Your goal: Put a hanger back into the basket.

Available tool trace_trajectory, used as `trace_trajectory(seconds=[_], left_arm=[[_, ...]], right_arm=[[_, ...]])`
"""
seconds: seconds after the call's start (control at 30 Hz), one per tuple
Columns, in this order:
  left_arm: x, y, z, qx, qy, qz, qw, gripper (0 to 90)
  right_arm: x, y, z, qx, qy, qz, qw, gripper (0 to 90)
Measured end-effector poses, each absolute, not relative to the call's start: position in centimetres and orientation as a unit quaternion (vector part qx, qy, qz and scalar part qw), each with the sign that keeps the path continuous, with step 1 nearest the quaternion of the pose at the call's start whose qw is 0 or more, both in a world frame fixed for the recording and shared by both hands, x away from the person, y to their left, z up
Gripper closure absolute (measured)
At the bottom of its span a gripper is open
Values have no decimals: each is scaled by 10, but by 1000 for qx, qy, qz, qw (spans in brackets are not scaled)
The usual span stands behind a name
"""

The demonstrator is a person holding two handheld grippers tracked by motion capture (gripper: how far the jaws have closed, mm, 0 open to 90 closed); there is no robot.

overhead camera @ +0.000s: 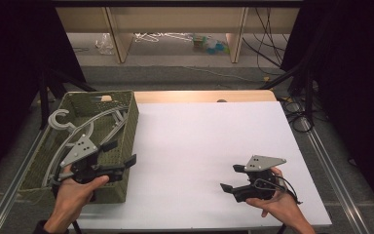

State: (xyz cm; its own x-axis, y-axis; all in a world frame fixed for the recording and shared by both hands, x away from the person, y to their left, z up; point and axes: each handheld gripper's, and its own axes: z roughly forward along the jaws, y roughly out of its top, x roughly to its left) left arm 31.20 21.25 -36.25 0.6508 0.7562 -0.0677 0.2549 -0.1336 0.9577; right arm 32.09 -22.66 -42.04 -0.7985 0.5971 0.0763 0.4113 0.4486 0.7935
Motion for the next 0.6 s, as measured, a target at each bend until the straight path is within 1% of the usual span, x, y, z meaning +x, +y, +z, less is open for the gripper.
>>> trace_trajectory(seconds=[0.1, 0.27, 0.6], left_arm=[[310, 207, -366, 725, 339, 228, 553, 162], [306, 195, -374, 725, 350, 213, 554, 160], [302, 185, -391, 730, 342, 216, 551, 159]], right_arm=[[321, -226, -421, 297, 845, 432, 107, 225], [320, -227, -420, 299, 843, 435, 108, 224], [314, -230, -422, 303, 836, 444, 111, 210]])
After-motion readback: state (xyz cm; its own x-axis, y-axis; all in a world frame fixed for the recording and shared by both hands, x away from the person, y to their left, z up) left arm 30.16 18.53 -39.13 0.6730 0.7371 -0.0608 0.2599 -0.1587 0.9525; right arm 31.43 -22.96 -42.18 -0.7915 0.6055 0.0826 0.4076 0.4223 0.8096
